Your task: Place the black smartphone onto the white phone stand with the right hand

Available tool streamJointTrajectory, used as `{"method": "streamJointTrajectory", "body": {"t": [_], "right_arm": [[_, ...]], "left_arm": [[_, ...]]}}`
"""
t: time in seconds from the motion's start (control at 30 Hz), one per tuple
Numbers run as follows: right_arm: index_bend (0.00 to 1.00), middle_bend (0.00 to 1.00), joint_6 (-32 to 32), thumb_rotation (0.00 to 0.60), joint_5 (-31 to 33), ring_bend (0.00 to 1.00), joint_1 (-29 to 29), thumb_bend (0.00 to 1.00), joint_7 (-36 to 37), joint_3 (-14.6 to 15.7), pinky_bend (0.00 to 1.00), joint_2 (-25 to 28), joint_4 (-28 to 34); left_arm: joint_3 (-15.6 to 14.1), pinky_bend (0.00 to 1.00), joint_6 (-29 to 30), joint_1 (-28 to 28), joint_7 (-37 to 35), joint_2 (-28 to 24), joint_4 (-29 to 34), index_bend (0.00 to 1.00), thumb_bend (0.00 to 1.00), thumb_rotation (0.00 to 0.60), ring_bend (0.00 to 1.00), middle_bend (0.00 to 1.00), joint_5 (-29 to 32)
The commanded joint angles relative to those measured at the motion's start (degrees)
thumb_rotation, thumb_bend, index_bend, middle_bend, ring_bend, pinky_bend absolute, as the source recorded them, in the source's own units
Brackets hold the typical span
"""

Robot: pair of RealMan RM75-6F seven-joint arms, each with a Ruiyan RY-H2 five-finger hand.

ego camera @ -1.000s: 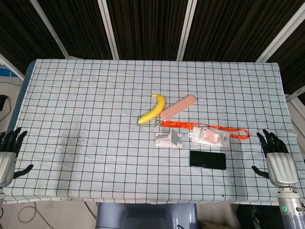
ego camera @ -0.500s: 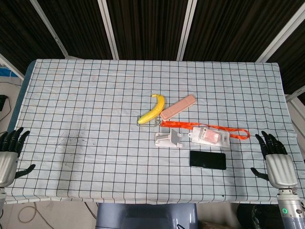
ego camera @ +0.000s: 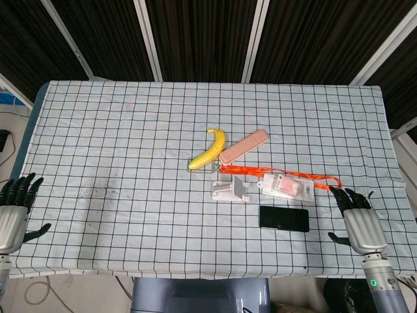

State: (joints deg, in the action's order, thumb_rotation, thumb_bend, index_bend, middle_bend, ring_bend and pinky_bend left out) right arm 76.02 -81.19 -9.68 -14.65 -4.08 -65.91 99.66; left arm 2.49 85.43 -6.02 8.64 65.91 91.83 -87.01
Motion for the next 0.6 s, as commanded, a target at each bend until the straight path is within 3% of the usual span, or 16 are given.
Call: {"method": "streamJointTrajectory", "body": {"t": [0.03, 0.3, 0.6], "right_arm": [[0.18, 0.23, -2.52, 0.6, 1.71, 0.19, -1.73, 0.11, -2.82, -0.24, 0.16, -2.01, 1.46], [0.23, 0.28, -5.87, 0.6, 5.66, 0.26, -4.89, 0.13, -10.53, -1.04, 0.16, -7.04, 2.98], [0.25, 0.29, -7.96, 0.6, 11.76, 0.27, -7.32, 0.14, -15.97, -1.93, 0.16, -11.5, 1.99]], "left_arm": [[0.0, 0.0, -0.04, -0.04, -0.22, -0.07, 0.08, 0.0, 0.0, 0.6, 0.0, 0.0, -0.01], [-0.11, 0.0, -0.27, -0.17, -1.33, -0.34, 0.15, 0.0, 0.0, 0.6, 0.0, 0.0, -0.08], [-0.15, 0.0, -0.78, -0.39, -2.64, -0.61, 0.1, 0.0, 0.0, 0.6, 0.0, 0.0, 0.09]]}}
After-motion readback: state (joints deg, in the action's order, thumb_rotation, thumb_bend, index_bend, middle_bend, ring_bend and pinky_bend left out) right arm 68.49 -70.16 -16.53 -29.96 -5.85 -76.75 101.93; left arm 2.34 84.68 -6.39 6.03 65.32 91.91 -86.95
